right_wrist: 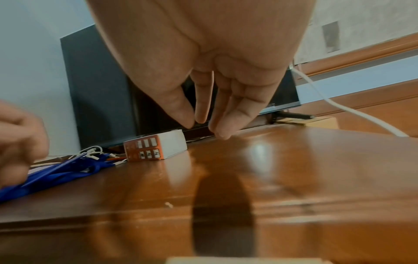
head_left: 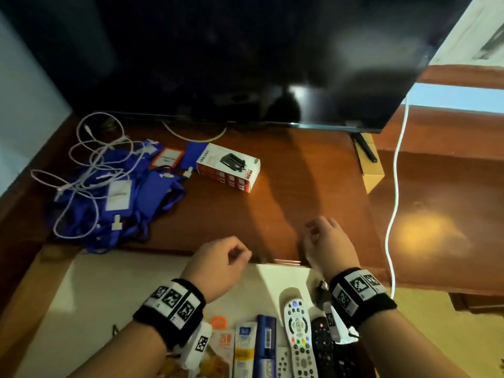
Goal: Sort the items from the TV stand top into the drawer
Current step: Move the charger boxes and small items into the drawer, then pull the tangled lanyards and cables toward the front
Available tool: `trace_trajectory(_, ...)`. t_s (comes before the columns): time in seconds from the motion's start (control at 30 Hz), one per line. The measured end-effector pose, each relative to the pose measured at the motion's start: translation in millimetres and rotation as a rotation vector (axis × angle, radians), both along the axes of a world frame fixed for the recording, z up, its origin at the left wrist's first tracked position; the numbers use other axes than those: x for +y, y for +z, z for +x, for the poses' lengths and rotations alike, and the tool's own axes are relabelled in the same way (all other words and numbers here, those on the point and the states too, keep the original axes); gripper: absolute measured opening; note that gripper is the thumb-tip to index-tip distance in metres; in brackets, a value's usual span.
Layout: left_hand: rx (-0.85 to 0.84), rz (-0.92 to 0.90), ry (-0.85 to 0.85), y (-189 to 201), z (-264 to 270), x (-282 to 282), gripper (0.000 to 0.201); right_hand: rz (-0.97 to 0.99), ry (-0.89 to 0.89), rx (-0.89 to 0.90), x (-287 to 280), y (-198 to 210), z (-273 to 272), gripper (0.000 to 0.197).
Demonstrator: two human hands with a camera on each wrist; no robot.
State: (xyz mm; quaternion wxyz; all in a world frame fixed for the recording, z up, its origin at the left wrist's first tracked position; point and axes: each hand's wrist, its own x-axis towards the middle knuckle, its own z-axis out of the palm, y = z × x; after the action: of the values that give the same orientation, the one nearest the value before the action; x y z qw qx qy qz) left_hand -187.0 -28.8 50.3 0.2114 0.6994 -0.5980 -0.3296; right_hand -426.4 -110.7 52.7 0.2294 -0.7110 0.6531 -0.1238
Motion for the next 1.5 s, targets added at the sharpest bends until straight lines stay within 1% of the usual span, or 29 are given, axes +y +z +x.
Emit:
trace_trajectory(0.07,-0.121,-0.097,0.075,11,39,-8,0.012,0.022,0.072,0.030,-16,5,25,0.034)
trace_trajectory(0.13,-0.251,-0.113,0.150,17,75,-14,0.020,0.032,0.163,0.030,-34,9,52,0.049)
trace_trajectory(0.27,-0.488,0.037,0.249,16,133,-16,0.060,0.080,0.293,0.069,-80,15,106,0.083)
trace_trajectory(0.33,-0.565,0.115,0.252,6,156,-11,0.073,0.103,0.348,0.107,-105,15,132,0.100)
trace_trajectory(0.4,-0.594,0.200,0.207,-5,173,-8,0.081,0.123,0.378,0.178,-125,9,152,0.107)
trace_trajectory(0.5,-0.578,0.274,0.134,-12,186,-7,0.083,0.167,0.366,0.259,-138,-2,166,0.098)
trace_trajectory(0.57,-0.557,0.280,0.107,-16,192,-7,0.082,0.125,0.320,0.265,-132,-6,169,0.095)
trace_trajectory(0.63,-0.548,0.265,0.095,-21,195,-8,0.082,0.111,0.232,0.239,-114,-3,169,0.101)
trace_trajectory(0.67,-0.552,0.258,0.090,-23,196,-9,0.081,0.139,0.187,0.230,-101,-1,168,0.104)
trace_trajectory(0.73,-0.575,0.240,0.084,-25,196,-12,0.079,0.197,0.153,0.200,-67,0,161,0.100)
trace_trajectory(0.8,-0.619,0.194,0.093,-26,195,-17,0.076,0.165,0.232,0.110,-20,-3,146,0.095)
trace_trajectory(0.87,-0.651,0.155,0.109,-25,194,-22,0.073,0.114,0.393,0.021,31,-6,127,0.093)
trace_trajectory(0.93,-0.664,0.112,0.129,-26,196,-27,0.069,0.168,0.536,0.034,71,-10,113,0.098)
trace_trajectory(1.0,-0.665,0.072,0.142,-26,199,-32,0.063,0.249,0.632,0.096,92,-20,106,0.106)
trace_trajectory(1.07,-0.680,0.070,0.146,-26,201,-37,0.062,0.304,0.666,0.178,96,-37,104,0.106)
trace_trajectory(1.23,-0.743,0.106,0.123,-25,204,-47,0.067,0.384,0.588,0.345,79,-86,118,0.102)
trace_trajectory(1.3,-0.788,0.099,0.093,-21,203,-47,0.062,0.412,0.556,0.377,73,-99,125,0.099)
trace_trajectory(1.4,-0.836,0.053,0.052,-16,203,-47,0.043,0.442,0.501,0.399,68,-109,133,0.099)
trace_trajectory(1.43,-0.856,0.039,0.034,-15,204,-47,0.040,0.448,0.488,0.410,68,-111,134,0.099)
trace_trajectory(1.5,-0.884,0.004,0.003,-13,205,-48,0.040,0.459,0.472,0.424,68,-114,136,0.098)
